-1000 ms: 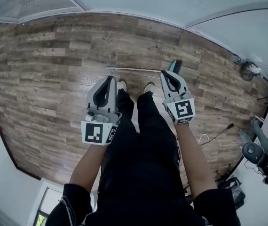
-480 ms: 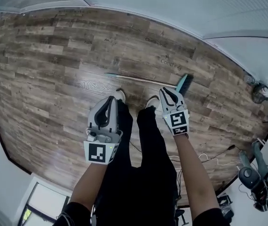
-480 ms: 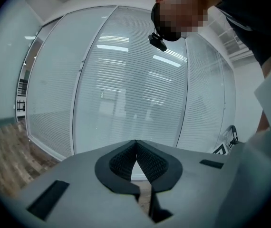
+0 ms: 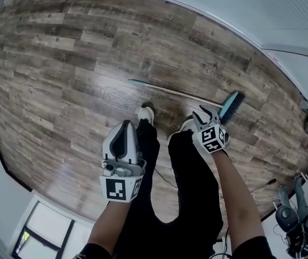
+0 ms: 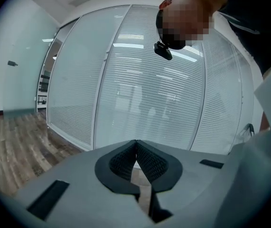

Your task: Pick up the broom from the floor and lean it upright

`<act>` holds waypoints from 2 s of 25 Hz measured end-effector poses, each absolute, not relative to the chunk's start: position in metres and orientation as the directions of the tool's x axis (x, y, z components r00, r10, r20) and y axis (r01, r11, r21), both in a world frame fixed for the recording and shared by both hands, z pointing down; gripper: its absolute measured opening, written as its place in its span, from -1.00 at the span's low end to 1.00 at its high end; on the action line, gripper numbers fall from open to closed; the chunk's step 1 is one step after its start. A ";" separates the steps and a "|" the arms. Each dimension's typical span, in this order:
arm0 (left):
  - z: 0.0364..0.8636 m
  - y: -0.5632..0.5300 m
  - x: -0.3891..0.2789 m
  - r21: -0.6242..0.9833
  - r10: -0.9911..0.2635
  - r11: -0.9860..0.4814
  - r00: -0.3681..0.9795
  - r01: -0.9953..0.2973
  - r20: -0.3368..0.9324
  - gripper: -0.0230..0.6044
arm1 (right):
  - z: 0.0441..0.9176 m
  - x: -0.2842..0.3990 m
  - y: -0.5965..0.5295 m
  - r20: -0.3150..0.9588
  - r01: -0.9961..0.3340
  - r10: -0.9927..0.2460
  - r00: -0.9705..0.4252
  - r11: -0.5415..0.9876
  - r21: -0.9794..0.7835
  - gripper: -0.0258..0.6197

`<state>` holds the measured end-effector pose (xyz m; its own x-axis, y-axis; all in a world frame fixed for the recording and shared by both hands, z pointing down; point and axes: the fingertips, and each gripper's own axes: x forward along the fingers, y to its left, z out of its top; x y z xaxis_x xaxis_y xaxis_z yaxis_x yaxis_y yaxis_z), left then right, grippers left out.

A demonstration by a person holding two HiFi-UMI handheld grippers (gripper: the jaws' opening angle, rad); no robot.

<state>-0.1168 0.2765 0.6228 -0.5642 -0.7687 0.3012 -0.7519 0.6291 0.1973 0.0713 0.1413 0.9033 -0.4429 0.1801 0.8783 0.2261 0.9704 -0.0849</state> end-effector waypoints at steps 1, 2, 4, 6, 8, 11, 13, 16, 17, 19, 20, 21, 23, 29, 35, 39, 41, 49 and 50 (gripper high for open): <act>0.634 0.280 -0.117 0.199 -0.766 0.633 -0.566 -0.748 0.305 -0.87 | 0.919 0.073 0.146 0.886 0.248 0.184 -0.426 0.965 -0.081 -0.48; 0.645 0.283 -0.118 0.199 -0.763 0.636 -0.569 -0.746 0.306 -0.87 | 0.935 0.074 0.150 0.891 0.264 0.189 -0.412 0.961 -0.082 -0.48; 0.665 0.285 -0.123 0.192 -0.761 0.638 -0.574 -0.745 0.301 -0.87 | 0.966 0.074 0.156 0.898 0.289 0.209 -0.386 0.952 -0.097 -0.48; 0.682 0.282 -0.128 0.183 -0.764 0.636 -0.577 -0.750 0.289 -0.87 | 0.998 0.075 0.157 0.904 0.311 0.234 -0.357 0.943 -0.121 -0.48; 0.696 0.280 -0.134 0.182 -0.765 0.635 -0.578 -0.751 0.283 -0.87 | 1.027 0.081 0.156 0.914 0.335 0.252 -0.318 0.932 -0.140 -0.48; 0.714 0.279 -0.141 0.177 -0.771 0.627 -0.573 -0.758 0.277 -0.87 | 1.062 0.086 0.150 0.927 0.367 0.244 -0.285 0.921 -0.129 -0.48; 0.726 0.280 -0.140 0.161 -0.780 0.613 -0.560 -0.774 0.278 -0.87 | 1.084 0.086 0.148 0.933 0.379 0.232 -0.275 0.918 -0.116 -0.48; 0.748 0.282 -0.142 0.168 -0.787 0.601 -0.541 -0.782 0.297 -0.87 | 1.117 0.083 0.149 0.939 0.372 0.223 -0.261 0.921 -0.115 -0.48; 0.755 0.280 -0.144 0.192 -0.789 0.599 -0.532 -0.777 0.308 -0.86 | 1.128 0.082 0.153 0.940 0.359 0.225 -0.258 0.925 -0.123 -0.48; 0.763 0.272 -0.148 0.252 -0.802 0.587 -0.508 -0.770 0.314 -0.86 | 1.148 0.081 0.163 0.940 0.337 0.232 -0.252 0.931 -0.139 -0.48; 0.763 0.267 -0.148 0.266 -0.812 0.573 -0.495 -0.775 0.308 -0.86 | 1.158 0.083 0.168 0.940 0.336 0.235 -0.245 0.931 -0.145 -0.48; 0.761 0.262 -0.149 0.261 -0.822 0.559 -0.485 -0.787 0.297 -0.86 | 1.167 0.086 0.172 0.942 0.338 0.238 -0.236 0.929 -0.150 -0.48; 0.751 0.253 -0.153 0.213 -0.839 0.532 -0.477 -0.820 0.262 -0.86 | 1.187 0.087 0.177 0.946 0.345 0.239 -0.219 0.926 -0.155 -0.48; 0.746 0.243 -0.166 0.179 -0.853 0.509 -0.465 -0.842 0.236 -0.86 | 1.226 0.102 0.180 0.962 0.357 0.227 -0.155 0.920 -0.160 -0.48; 0.751 0.246 -0.174 0.148 -0.848 0.510 -0.466 -0.848 0.251 -0.86 | 1.251 0.107 0.180 0.968 0.463 0.226 -0.107 0.873 -0.153 -0.48; 0.755 0.247 -0.181 0.148 -0.837 0.527 -0.481 -0.837 0.260 -0.87 | 1.255 0.103 0.175 0.974 0.506 0.191 -0.125 0.857 -0.103 -0.62; 0.754 0.254 -0.181 0.177 -0.822 0.550 -0.491 -0.816 0.288 -0.86 | 1.249 0.104 0.177 0.978 0.541 0.181 -0.108 0.835 -0.095 -0.65; 0.696 0.269 -0.153 0.191 -0.780 0.600 -0.516 -0.777 0.353 -0.87 | 1.150 0.079 0.166 0.954 0.527 0.220 -0.204 0.846 -0.082 -0.68; 0.683 0.267 -0.150 0.199 -0.788 0.592 -0.509 -0.781 0.347 -0.86 | 1.132 0.077 0.159 0.953 0.518 0.214 -0.216 0.852 -0.073 -0.68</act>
<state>-0.1499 0.2674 0.6834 -0.5091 -0.7876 0.3471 -0.7806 0.5924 0.1992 0.0765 0.1595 1.1322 -0.2164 0.2135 0.9527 0.5185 0.8520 -0.0732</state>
